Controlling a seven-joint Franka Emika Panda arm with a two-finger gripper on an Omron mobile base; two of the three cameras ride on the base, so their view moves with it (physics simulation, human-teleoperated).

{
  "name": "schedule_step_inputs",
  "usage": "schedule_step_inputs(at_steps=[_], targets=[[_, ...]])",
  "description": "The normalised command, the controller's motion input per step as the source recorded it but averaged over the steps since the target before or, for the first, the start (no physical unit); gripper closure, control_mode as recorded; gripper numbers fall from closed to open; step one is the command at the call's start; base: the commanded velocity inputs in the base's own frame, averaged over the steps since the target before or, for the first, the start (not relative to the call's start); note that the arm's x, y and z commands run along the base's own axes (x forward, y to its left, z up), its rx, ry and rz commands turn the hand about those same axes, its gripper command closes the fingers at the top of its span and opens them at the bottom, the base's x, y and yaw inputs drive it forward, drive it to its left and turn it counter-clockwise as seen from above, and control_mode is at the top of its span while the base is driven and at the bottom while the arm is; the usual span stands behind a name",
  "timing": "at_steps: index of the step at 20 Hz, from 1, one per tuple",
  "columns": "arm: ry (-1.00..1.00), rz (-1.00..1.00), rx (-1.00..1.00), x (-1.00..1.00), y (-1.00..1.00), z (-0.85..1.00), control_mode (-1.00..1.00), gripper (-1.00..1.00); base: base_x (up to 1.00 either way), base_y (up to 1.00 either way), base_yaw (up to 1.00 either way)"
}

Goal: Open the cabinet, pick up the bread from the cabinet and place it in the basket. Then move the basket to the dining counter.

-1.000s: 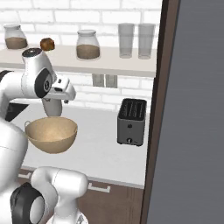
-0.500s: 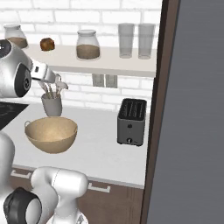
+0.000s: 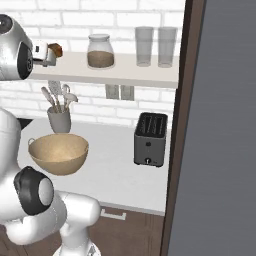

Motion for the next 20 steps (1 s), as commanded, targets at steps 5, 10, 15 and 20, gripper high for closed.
schedule_step_inputs(at_steps=[5,10,15,20], targets=[[0.11,0.01,-0.04,0.83,0.33,0.17,-1.0,-1.0,0.0,0.0,0.0],[0.0,0.03,-0.09,0.59,0.41,0.01,-1.0,-1.0,0.0,0.0,0.0],[-0.02,0.0,-0.02,0.13,0.13,-0.01,-1.0,-1.0,0.0,0.0,0.0],[-0.03,0.0,0.0,0.25,0.0,-0.04,-1.0,-1.0,0.0,0.0,0.0]])
